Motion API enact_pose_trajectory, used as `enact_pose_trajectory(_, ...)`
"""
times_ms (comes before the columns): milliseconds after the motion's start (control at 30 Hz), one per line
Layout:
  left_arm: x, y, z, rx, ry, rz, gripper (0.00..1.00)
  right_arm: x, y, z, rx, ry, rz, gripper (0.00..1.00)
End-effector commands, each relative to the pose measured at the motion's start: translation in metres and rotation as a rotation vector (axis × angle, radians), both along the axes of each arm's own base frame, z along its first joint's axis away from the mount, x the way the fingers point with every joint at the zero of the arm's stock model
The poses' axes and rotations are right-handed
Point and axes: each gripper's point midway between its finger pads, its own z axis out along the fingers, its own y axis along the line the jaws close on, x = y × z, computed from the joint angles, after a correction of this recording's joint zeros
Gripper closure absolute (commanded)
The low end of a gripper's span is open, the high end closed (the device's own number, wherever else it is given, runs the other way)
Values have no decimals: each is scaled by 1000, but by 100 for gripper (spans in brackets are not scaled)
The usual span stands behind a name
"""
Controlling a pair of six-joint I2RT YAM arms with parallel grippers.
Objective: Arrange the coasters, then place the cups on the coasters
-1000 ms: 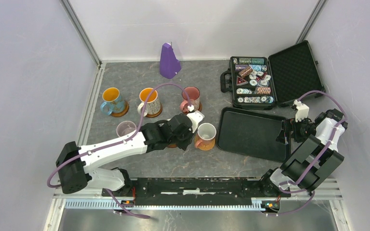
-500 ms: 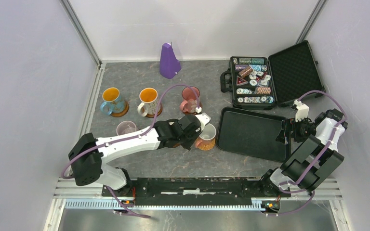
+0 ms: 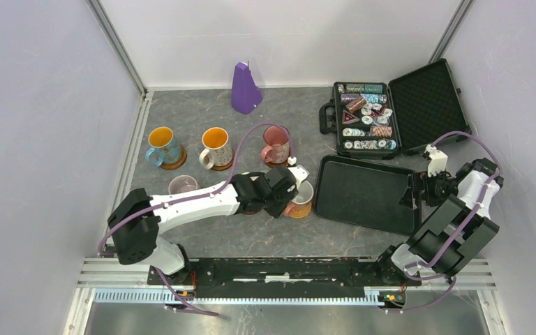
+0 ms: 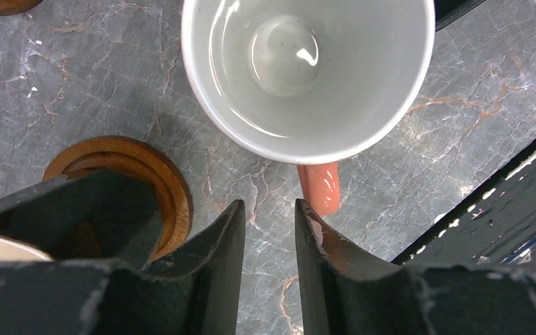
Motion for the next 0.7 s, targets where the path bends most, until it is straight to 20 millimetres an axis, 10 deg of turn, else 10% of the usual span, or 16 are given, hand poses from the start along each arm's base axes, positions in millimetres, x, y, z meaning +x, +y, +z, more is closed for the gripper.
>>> enact_pose_trajectory(0, 2, -23, 15, -71, -12, -36, 60, 5, -3, 5, 0, -20, 9, 2)
enact_pose_trajectory(400, 6, -16, 17, -28, -2, -25, 37, 5, -9, 2, -32, -13, 9, 2)
enact_pose_trajectory(667, 16, 13, 53, -48, -10, -39, 20, 14, -3, -5, -76, 28, 28, 4)
